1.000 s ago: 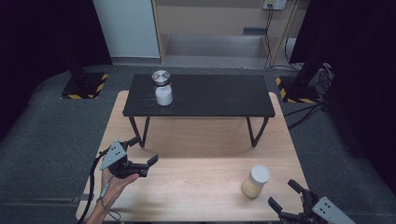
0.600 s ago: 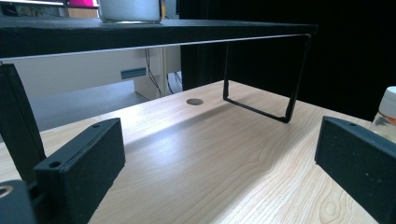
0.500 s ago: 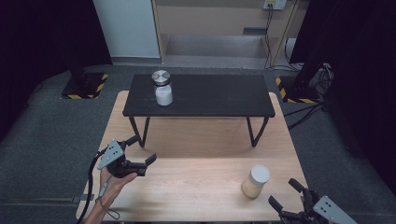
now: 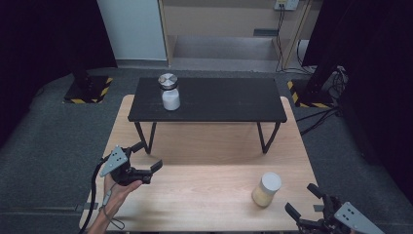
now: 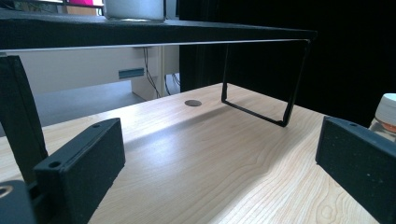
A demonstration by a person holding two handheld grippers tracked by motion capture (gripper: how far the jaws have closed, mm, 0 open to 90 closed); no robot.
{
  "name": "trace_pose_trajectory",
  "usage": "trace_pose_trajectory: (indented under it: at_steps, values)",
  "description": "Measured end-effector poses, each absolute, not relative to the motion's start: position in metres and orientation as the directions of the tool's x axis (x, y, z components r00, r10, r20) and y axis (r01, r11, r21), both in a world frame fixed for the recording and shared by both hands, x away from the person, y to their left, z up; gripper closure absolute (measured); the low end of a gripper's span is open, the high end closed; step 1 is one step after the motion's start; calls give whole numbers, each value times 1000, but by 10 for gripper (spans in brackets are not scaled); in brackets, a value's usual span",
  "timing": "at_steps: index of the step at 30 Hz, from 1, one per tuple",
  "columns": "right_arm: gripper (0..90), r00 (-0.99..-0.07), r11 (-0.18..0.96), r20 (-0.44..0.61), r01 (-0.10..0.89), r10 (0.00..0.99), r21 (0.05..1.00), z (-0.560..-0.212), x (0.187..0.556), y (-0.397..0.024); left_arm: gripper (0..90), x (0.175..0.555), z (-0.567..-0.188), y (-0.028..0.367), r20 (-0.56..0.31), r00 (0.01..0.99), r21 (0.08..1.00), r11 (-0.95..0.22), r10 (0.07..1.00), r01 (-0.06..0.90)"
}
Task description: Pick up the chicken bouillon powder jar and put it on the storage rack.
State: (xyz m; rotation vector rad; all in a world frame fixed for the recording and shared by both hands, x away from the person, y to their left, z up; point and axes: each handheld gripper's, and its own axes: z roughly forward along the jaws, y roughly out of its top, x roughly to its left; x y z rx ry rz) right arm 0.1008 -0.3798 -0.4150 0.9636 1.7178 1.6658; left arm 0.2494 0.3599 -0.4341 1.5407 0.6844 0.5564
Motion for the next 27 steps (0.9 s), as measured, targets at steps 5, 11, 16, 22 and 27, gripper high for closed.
trace_pose_trajectory:
  at_steps: [5,11,16,22,27]
  values:
    - [14,-583,4,68,121,810,993,-400,98,-380,0,250,-434,360,-41,714,995,-36,698,92]
    - [13,-579,23,63,140,813,990,-380,101,-382,0,250,-434,360,-37,716,995,-40,697,91]
    - [12,-584,43,60,162,810,986,-367,107,-380,0,251,-436,364,-63,711,995,-11,701,100]
    - [13,-587,73,61,202,807,977,-361,118,-377,0,250,-436,365,-55,711,995,-18,701,95]
    - [13,-592,97,57,225,804,970,-361,127,-373,0,250,-436,364,-52,712,995,-22,700,95]
